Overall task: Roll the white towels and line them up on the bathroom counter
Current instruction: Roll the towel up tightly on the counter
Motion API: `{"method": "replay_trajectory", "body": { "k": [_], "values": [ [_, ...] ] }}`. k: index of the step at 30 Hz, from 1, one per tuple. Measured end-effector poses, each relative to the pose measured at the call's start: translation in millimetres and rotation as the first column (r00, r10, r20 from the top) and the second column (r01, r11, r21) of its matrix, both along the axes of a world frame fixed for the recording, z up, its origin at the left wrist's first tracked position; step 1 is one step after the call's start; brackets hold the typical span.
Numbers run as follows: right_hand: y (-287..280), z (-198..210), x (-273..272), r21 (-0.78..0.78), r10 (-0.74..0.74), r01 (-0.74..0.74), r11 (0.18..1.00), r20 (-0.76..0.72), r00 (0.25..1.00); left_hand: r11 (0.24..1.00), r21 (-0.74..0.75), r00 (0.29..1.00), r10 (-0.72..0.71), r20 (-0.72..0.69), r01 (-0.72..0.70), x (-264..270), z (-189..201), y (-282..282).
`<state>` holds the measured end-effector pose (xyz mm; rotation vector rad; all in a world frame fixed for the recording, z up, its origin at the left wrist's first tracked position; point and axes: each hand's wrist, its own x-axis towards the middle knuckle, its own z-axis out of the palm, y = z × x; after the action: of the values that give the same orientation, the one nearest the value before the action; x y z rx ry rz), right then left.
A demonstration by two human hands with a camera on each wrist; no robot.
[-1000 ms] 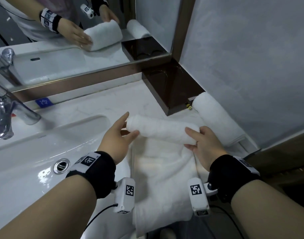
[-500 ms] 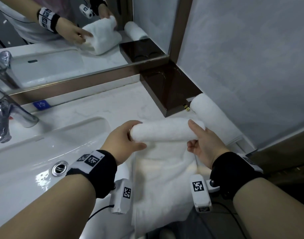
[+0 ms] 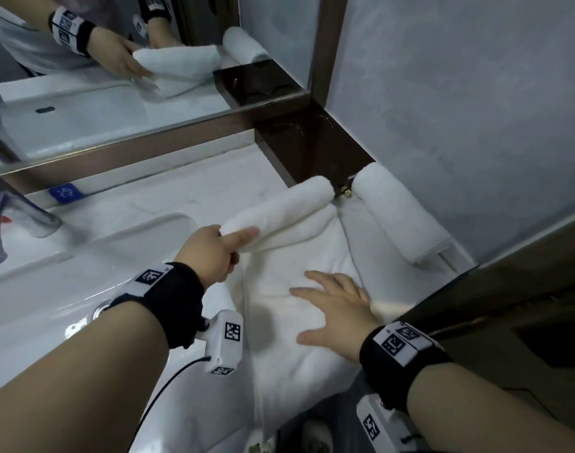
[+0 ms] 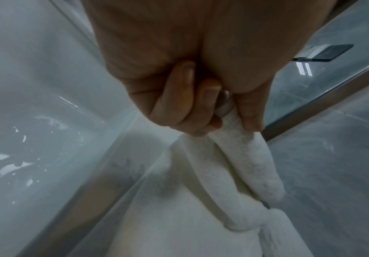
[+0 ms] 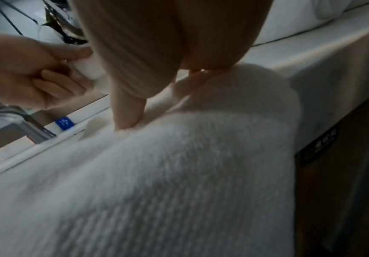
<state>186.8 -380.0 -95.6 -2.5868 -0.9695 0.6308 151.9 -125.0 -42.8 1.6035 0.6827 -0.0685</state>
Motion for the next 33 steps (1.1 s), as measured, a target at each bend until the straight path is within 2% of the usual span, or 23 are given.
{"method": "replay_trajectory", "body": {
  "k": [5,10,15,20,23,26,30,33],
  "values": [
    [-9.7,9.9,4.7,-0.040,0.067,-0.067,0.997,-0.016,0.998,0.983,-0.133,0.992,0.123,-0.018,-0.124,4.0,-1.6,-1.4],
    [-22.9,13.3,-1.1,-0.072,0.109,-0.110,0.991,-0.024,0.994,0.970,-0.178,0.986,0.163,-0.039,-0.167,1.3,-5.0,-5.0],
    [-37.2,9.5,-12.0,-0.087,0.119,-0.119,0.989,-0.010,0.993,0.978,-0.203,0.997,0.040,-0.063,-0.052,-8.9,-7.7,-13.4],
    [-38.5,17.1,-21.9,-0.063,0.036,-0.040,0.997,-0.054,0.998,0.977,-0.200,0.990,-0.100,-0.097,0.079,-22.2,-9.7,-26.4],
    [-26.6,21.3,-19.3,-0.002,-0.010,0.010,1.000,0.033,0.999,0.961,-0.208,0.972,-0.208,-0.105,0.183,-29.5,-11.7,-31.1],
    [-9.2,22.0,-15.2,0.052,-0.005,0.000,0.999,0.096,0.995,0.946,-0.190,0.953,-0.284,-0.105,0.261,-33.7,-13.9,-35.2],
    [-0.8,14.7,-13.6,-0.076,0.067,-0.062,0.995,0.061,0.996,0.941,-0.222,0.952,-0.284,-0.109,0.256,-35.2,-15.0,-35.3],
    [-7.1,13.8,-13.3,-0.105,0.082,-0.075,0.992,0.062,0.995,0.950,-0.222,0.961,-0.249,-0.121,0.218,-32.5,-15.2,-32.2]
  ]
}}
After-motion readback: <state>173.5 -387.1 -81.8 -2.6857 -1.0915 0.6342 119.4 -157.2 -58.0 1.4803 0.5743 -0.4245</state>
